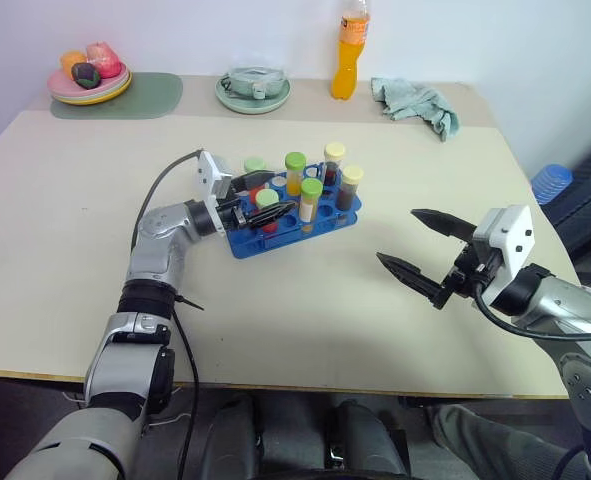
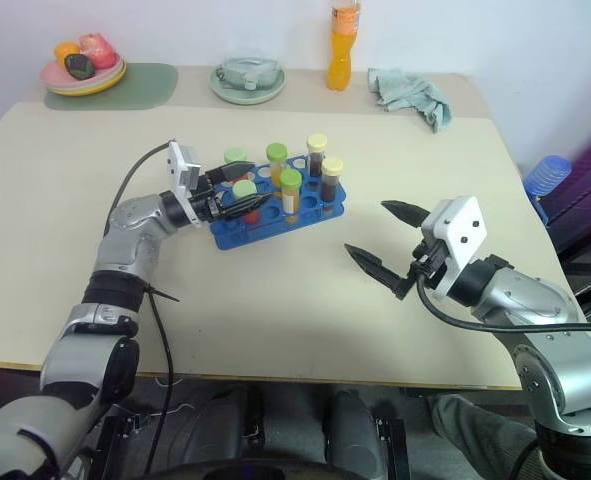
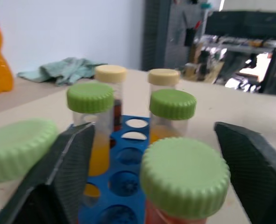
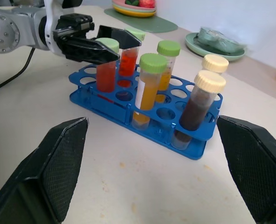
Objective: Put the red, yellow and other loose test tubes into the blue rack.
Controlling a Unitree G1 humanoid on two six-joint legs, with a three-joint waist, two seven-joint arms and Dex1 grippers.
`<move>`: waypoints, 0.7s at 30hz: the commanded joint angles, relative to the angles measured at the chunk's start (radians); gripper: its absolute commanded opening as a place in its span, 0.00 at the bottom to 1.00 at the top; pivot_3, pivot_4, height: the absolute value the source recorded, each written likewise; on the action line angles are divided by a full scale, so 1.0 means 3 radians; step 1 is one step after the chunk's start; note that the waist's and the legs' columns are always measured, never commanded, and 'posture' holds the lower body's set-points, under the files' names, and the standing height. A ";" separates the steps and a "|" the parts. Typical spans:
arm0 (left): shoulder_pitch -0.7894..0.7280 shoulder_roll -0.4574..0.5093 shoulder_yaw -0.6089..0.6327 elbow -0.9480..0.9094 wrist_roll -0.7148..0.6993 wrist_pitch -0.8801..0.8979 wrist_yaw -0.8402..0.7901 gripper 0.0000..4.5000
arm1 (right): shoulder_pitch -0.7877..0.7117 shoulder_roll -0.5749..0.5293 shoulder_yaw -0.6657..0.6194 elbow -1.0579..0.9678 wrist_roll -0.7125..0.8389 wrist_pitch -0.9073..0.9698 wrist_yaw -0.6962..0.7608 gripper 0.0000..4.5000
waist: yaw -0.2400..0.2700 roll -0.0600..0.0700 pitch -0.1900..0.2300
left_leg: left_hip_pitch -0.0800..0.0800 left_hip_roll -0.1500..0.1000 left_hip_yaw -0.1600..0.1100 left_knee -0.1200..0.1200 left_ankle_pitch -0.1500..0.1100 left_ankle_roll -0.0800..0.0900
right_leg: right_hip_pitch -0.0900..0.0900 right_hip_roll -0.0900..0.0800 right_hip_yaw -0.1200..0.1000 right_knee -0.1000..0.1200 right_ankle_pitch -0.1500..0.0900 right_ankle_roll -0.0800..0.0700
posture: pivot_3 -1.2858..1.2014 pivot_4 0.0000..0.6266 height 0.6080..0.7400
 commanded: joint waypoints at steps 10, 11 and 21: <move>0.0668 0.0108 0.0192 -0.1023 -0.0119 0.0056 0.0505 0.94 | -0.0057 -0.0063 -0.0037 0.0471 -0.0112 -0.0246 0.0351 1.00 | -0.0001 0.0000 0.0000 | 0.0000 0.0001 -0.0001 0.0000 0.0000 0.0000 | 0.0001 0.0000 0.0000 0.0000 0.0000 0.0000 | 0.52 0.24 1.00; 0.0771 0.0133 0.0231 -0.1138 -0.0150 0.0129 0.0574 0.94 | -0.0061 -0.0068 -0.0027 0.0525 -0.0141 -0.0272 0.0383 1.00 | -0.0004 0.0000 0.0000 | 0.0001 0.0000 -0.0001 0.0000 0.0000 0.0000 | 0.0001 0.0000 0.0000 0.0000 0.0000 0.0000 | 0.52 0.24 1.00; 0.1525 0.0589 0.0580 -0.1731 -0.0569 0.0367 0.0401 0.94 | 0.0044 -0.0015 -0.0087 0.0987 -0.0338 -0.0701 0.0612 1.00 | -0.0009 0.0002 -0.0001 | 0.0003 0.0002 -0.0004 0.0000 0.0000 0.0000 | 0.0004 -0.0001 0.0000 0.0000 0.0000 0.0000 | 0.52 0.24 1.00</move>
